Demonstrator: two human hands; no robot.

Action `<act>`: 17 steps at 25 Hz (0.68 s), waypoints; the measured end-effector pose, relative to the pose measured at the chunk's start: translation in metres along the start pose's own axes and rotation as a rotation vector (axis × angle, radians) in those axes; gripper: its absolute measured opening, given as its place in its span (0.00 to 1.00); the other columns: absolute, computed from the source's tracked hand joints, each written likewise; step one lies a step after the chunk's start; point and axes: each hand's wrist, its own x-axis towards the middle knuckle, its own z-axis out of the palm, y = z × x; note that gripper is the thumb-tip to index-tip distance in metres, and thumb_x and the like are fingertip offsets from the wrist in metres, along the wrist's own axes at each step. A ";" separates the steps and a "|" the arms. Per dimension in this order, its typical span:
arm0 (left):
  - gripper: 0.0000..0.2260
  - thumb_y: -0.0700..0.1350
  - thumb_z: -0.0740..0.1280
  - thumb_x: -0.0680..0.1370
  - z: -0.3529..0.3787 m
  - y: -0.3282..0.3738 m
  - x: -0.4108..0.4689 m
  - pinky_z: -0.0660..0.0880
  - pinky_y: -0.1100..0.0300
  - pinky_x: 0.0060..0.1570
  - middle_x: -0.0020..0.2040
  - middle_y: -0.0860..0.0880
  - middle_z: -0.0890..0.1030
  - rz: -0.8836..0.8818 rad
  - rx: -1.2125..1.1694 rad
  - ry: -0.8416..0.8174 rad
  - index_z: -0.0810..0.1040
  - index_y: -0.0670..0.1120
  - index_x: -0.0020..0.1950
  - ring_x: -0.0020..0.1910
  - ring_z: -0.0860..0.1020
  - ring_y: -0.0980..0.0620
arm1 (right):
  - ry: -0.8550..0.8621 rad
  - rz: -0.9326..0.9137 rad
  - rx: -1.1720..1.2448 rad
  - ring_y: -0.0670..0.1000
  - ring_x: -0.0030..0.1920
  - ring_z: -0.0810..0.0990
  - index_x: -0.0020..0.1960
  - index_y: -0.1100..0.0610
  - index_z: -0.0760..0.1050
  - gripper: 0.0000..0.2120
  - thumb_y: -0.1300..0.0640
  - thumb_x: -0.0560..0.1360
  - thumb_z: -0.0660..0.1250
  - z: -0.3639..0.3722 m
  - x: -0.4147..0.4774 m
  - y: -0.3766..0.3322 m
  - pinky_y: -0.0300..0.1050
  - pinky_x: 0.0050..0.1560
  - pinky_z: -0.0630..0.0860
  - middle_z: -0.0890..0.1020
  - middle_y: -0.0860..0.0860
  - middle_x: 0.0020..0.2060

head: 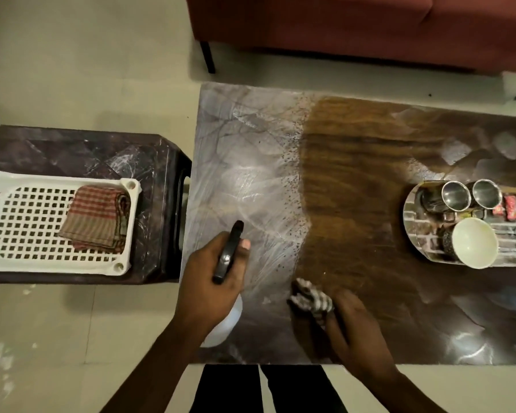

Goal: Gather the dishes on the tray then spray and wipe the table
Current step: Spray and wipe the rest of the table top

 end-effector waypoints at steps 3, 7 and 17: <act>0.12 0.55 0.70 0.83 0.010 0.017 0.041 0.82 0.38 0.38 0.33 0.47 0.80 0.009 0.051 0.002 0.80 0.49 0.45 0.33 0.83 0.45 | 0.359 0.163 0.182 0.34 0.52 0.80 0.64 0.37 0.74 0.21 0.62 0.82 0.67 -0.019 0.050 -0.006 0.29 0.52 0.74 0.81 0.34 0.52; 0.13 0.55 0.73 0.81 0.032 0.032 0.088 0.83 0.38 0.38 0.34 0.47 0.81 -0.014 0.064 0.008 0.80 0.49 0.42 0.33 0.83 0.43 | 0.552 0.245 0.156 0.49 0.63 0.81 0.78 0.47 0.73 0.25 0.58 0.82 0.68 -0.047 0.135 0.006 0.51 0.64 0.78 0.83 0.46 0.67; 0.18 0.55 0.73 0.81 0.075 0.064 0.146 0.82 0.37 0.36 0.30 0.42 0.81 -0.048 0.042 0.067 0.79 0.44 0.39 0.27 0.80 0.38 | 0.155 -0.058 -0.379 0.53 0.87 0.50 0.86 0.51 0.57 0.27 0.48 0.88 0.53 -0.043 0.227 0.044 0.56 0.86 0.50 0.56 0.52 0.86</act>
